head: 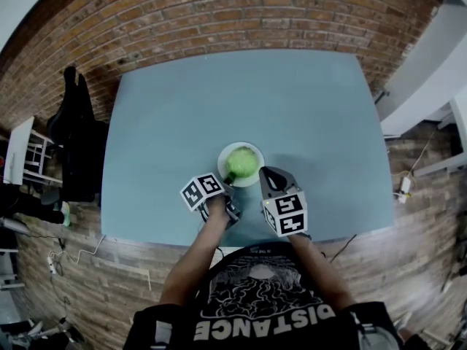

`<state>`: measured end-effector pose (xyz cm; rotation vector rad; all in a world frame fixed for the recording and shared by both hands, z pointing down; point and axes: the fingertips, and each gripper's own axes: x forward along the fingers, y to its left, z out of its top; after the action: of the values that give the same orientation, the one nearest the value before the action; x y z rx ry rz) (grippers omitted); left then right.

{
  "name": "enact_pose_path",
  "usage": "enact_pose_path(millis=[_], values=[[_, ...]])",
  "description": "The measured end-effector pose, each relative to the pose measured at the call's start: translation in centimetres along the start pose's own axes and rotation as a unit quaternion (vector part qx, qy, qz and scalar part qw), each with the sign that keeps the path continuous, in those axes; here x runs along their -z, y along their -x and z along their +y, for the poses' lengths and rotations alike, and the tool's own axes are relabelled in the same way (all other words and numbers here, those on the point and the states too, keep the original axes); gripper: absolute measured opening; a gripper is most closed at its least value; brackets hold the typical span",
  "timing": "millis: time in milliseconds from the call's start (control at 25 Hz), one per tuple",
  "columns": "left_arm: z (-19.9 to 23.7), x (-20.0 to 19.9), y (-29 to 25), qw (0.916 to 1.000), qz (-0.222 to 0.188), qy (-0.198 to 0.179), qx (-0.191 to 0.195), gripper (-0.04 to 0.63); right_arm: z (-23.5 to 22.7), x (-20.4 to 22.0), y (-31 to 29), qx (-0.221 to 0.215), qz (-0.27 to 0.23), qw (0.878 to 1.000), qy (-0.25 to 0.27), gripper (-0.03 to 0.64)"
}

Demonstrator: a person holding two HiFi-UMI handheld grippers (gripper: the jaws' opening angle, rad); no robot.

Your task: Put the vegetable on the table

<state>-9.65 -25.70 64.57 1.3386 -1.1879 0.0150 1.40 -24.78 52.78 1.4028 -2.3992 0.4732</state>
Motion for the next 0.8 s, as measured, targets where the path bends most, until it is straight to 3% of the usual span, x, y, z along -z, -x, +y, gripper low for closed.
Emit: enact_pose_path(millis=[320, 640, 800], values=[[0.03, -0.51, 0.17, 0.9965, -0.01, -0.072, -0.041, 0.071, 0.02, -0.04, 0.03, -0.001, -0.001, 1.0, -0.001, 0.009], [0.04, -0.88, 0.33, 0.9923, -0.009, -0.108, -0.06, 0.083, 0.16, -0.15, -0.13, -0.001, -0.003, 1.0, 0.001, 0.009], [-0.01, -0.69, 0.22, 0.9825, 0.002, -0.161, -0.093, 0.089, 0.24, 0.11, -0.17, -0.002, 0.001, 1.0, 0.0, 0.009]])
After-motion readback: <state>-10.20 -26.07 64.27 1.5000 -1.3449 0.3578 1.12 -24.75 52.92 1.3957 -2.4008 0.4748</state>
